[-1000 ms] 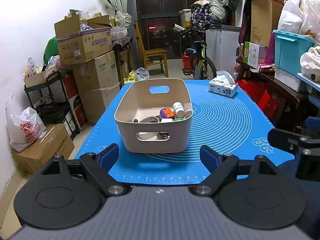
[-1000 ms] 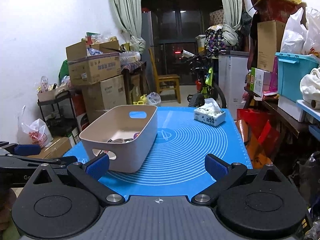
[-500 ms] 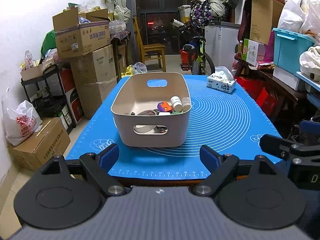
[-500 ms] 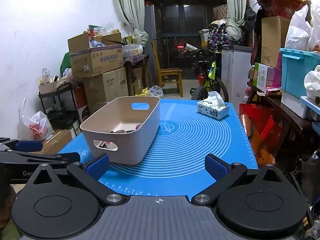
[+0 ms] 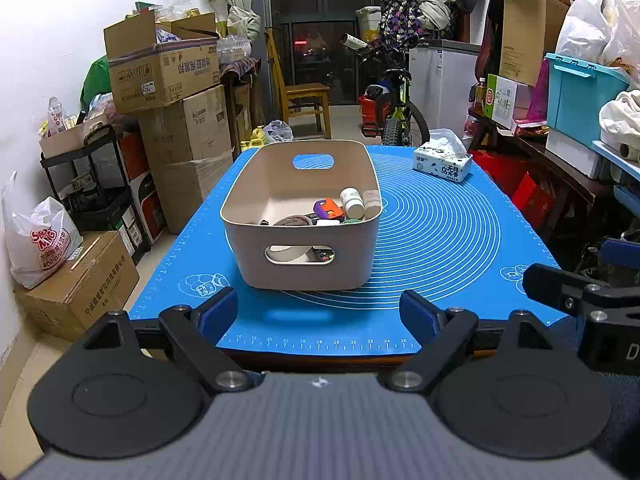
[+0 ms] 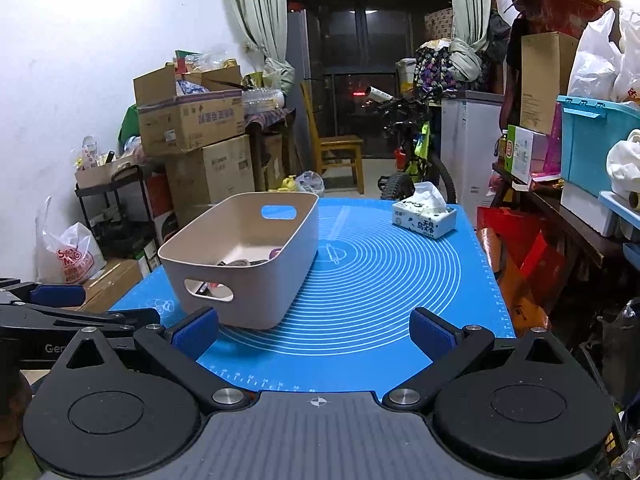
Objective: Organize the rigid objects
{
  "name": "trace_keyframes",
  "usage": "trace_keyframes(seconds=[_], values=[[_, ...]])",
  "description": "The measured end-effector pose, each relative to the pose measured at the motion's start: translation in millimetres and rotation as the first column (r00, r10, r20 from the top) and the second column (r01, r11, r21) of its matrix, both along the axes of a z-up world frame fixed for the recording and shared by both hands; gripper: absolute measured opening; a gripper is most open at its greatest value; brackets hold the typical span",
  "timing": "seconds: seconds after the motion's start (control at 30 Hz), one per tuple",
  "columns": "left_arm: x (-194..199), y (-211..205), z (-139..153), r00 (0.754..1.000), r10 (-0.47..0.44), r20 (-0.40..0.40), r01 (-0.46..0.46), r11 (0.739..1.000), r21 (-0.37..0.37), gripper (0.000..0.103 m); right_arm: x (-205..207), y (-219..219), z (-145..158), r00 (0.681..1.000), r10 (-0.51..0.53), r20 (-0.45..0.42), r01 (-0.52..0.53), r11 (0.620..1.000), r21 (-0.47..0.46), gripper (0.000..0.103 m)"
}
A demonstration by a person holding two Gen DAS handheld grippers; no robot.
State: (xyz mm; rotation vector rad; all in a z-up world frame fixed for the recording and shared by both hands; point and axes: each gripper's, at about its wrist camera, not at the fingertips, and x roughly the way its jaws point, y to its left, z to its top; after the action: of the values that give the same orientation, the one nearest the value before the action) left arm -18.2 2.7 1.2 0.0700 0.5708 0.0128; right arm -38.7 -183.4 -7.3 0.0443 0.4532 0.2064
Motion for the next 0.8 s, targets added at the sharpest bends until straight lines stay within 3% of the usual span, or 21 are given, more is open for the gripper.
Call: trace_keyframes(seconds=[0.8], values=[[-0.3,0.7,-0.9,1.000,-0.004,-0.001,0.004,1.000,-0.002,0.088,2.4,-0.3,-1.2,1.000,0.001,-0.004,-0.001,1.000,-0.007,0.101]])
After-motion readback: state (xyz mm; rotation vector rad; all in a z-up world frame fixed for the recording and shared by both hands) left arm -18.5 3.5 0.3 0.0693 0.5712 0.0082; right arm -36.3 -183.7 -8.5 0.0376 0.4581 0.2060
